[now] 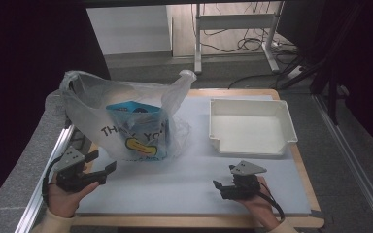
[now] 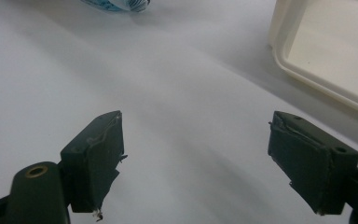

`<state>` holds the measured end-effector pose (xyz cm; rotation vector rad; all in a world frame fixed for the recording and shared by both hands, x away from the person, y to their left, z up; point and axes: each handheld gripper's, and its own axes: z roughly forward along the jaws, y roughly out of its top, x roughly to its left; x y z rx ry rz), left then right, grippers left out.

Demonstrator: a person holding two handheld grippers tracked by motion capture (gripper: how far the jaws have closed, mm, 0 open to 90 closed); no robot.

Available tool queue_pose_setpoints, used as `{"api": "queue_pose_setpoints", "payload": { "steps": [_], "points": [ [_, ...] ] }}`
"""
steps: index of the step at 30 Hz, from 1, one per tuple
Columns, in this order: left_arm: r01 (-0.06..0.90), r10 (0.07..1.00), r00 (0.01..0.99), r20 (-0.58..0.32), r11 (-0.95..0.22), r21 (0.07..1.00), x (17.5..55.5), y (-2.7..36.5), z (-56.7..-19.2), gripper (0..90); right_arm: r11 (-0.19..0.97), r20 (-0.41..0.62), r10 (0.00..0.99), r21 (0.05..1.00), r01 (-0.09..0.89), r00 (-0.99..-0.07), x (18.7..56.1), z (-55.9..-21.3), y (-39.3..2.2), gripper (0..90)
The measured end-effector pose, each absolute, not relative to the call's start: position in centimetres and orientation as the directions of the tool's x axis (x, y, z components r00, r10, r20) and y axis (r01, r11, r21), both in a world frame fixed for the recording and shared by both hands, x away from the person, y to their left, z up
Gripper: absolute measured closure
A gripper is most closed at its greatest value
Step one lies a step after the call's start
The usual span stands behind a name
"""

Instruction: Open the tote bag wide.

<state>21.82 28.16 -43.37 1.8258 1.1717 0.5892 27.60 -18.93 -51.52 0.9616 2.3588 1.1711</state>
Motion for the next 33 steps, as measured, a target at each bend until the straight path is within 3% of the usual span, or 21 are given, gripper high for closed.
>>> {"api": "queue_pose_setpoints", "payload": {
  "steps": [24, 33],
  "points": [
    [0.443, 0.947, 0.320, -0.012, -0.138, 0.886, 22.8, 32.1, -39.9, 24.3, 0.439, -0.001, 0.703, 0.787, 0.433, -0.711, 27.7, -51.7, -18.8, 18.5],
    [0.423, 0.960, 0.280, -0.018, -0.107, 0.900, 24.9, 33.9, -37.8, 24.3, 0.438, -0.001, 0.707, 0.786, 0.437, -0.707, 27.8, -51.8, -18.8, 18.5]
  ]
}}
